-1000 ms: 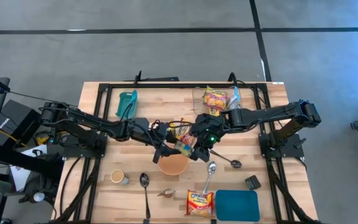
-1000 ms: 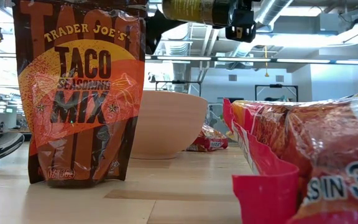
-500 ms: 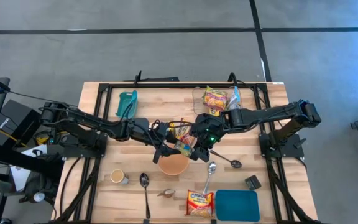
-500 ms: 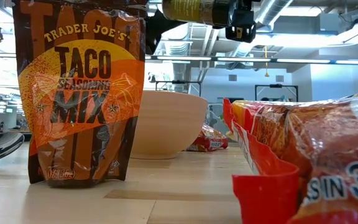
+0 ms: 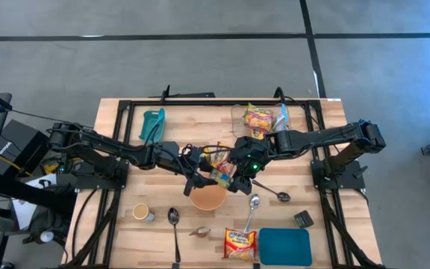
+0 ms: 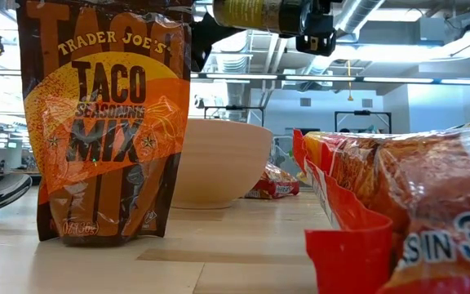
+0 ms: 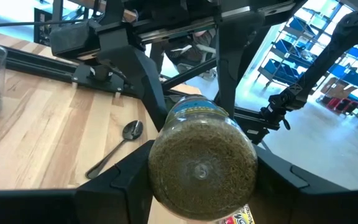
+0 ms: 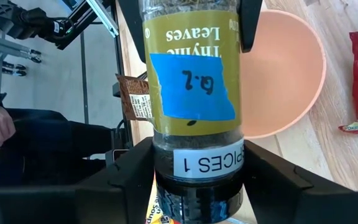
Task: Pick & Place Food Item
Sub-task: Put the black seasoning bottle into the dark blue bin
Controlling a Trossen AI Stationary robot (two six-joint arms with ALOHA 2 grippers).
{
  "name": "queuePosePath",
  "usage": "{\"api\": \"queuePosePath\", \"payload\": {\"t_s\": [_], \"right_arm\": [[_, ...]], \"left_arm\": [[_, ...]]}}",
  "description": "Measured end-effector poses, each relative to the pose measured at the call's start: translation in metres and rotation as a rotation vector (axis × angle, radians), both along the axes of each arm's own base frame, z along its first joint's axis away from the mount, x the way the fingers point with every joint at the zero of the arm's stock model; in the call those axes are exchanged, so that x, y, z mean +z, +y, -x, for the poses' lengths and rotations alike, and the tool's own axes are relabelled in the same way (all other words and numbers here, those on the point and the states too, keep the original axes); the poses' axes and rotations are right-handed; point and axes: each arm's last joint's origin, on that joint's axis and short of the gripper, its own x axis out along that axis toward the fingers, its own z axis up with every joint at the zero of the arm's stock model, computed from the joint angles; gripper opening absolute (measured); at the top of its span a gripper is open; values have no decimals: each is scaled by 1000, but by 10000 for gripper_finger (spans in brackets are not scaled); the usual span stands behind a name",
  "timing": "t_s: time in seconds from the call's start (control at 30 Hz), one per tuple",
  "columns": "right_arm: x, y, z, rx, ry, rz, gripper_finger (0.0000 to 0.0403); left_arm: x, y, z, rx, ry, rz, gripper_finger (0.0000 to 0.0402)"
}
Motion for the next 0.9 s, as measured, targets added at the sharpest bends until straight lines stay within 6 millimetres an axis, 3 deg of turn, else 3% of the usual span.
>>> {"api": "queuePosePath", "payload": {"t_s": [0.17, 0.3, 0.9], "right_arm": [[0, -1, 0, 3, -3, -2, 262], [0, -4, -1, -2, -5, -2, 280], [4, -25, 1, 15, -2, -103, 286]], "left_arm": [[0, 0, 0, 3, 5, 0, 195], [-1, 0, 0, 3, 9, -1, 192], [-1, 0, 0, 0, 5, 0, 194]]}}
